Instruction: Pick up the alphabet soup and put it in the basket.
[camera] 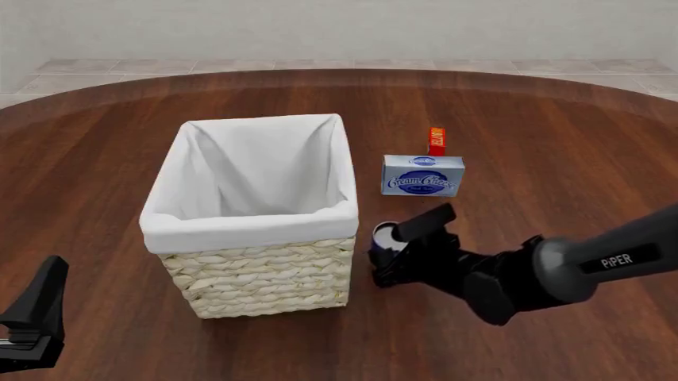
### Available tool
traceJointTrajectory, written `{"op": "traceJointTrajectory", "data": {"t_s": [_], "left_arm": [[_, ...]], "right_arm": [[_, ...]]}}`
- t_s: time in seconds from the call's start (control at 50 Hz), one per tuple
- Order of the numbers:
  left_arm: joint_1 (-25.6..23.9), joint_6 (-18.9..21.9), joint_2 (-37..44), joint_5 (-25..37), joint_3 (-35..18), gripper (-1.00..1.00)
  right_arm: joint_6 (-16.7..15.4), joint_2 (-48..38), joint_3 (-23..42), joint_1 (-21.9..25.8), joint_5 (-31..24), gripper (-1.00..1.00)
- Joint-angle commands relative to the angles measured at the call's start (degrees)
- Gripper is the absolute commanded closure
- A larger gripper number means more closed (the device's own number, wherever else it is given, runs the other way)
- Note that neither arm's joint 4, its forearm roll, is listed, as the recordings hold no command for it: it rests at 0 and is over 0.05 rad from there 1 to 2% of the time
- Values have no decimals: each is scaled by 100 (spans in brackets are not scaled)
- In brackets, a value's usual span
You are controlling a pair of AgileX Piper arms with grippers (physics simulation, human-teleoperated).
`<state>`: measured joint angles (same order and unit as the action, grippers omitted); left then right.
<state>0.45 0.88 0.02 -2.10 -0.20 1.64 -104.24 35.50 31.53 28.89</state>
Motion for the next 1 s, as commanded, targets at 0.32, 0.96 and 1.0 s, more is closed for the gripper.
{"op": "traceJointTrajectory", "data": {"t_s": [0.32, 0.96, 1.0], "left_arm": [[-17, -2, 0, 7, 0, -100], [-12, -62, 0, -38, 1, -100], [-19, -61, 0, -39, 1, -100]], "right_arm": [[34, 808, 4, -163, -616, 100], [-209, 2088, 378, -413, -2063, 100], [-228, 2162, 452, -429, -2182, 100]]}}
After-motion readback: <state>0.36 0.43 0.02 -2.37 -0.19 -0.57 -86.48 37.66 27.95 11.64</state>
